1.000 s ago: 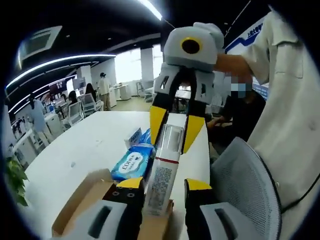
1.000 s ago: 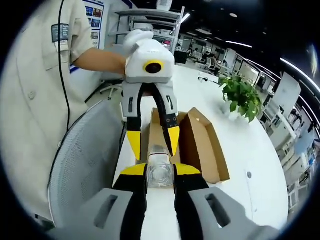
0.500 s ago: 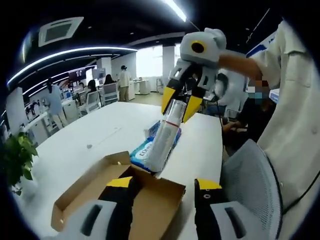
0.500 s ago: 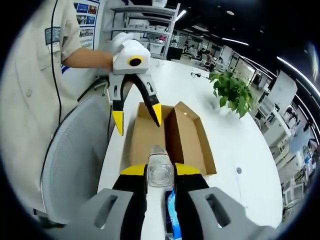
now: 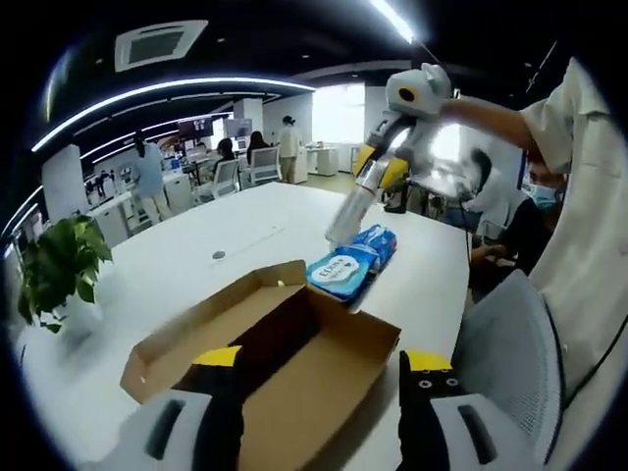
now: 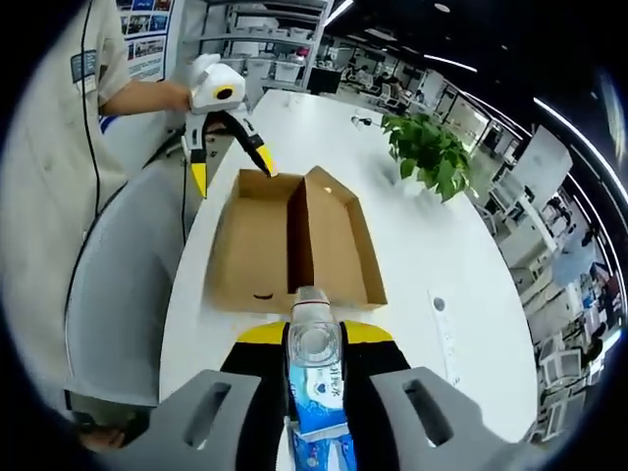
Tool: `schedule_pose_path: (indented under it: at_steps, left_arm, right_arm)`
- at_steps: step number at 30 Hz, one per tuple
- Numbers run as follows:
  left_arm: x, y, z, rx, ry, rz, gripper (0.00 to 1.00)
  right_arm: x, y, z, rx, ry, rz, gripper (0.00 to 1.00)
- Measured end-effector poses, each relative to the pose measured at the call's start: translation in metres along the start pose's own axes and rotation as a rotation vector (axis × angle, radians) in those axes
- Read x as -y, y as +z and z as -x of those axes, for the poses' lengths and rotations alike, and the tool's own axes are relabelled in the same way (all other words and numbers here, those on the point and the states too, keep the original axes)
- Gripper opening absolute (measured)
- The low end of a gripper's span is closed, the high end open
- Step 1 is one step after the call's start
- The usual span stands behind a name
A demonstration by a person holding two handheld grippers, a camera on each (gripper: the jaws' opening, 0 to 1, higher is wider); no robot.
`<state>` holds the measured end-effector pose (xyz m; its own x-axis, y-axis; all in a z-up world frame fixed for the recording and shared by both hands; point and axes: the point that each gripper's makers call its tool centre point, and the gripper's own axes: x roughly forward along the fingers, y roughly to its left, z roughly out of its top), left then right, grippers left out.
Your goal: Operate the shoe box by opening the lid, removing the specified soft item, and placing it in the target area until the item is outside and the box remains undamaged.
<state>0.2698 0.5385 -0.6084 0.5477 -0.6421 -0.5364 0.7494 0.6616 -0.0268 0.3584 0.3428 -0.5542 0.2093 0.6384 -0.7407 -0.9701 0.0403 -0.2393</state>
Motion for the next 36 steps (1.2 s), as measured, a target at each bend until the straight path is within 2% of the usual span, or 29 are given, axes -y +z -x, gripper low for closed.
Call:
schedule_pose_path:
  at_steps: [12, 17, 23, 28, 33, 36]
  left_arm:
    - [-0.024, -0.025, 0.023, -0.01, 0.124, 0.071, 0.8]
    - [-0.03, -0.026, 0.034, 0.013, 0.163, 0.109, 0.84]
    - [-0.035, -0.036, 0.041, 0.006, 0.196, 0.137, 0.88]
    - [-0.038, -0.045, 0.046, -0.001, 0.22, 0.161, 0.9]
    - [-0.039, -0.053, 0.05, -0.013, 0.229, 0.177, 0.91]
    - [-0.039, -0.058, 0.051, -0.022, 0.236, 0.186, 0.92]
  right_arm:
    - [0.033, -0.039, -0.004, -0.13, -0.023, -0.018, 0.17]
    - [0.042, -0.058, -0.01, -0.204, -0.021, -0.019, 0.17]
    - [0.047, -0.072, -0.02, -0.262, -0.006, -0.009, 0.17]
    - [0.059, -0.081, -0.032, -0.297, 0.002, -0.015, 0.17]
    - [0.068, -0.097, -0.045, -0.374, 0.028, 0.016, 0.17]
    - [0.073, -0.098, -0.051, -0.398, 0.04, 0.027, 0.17]
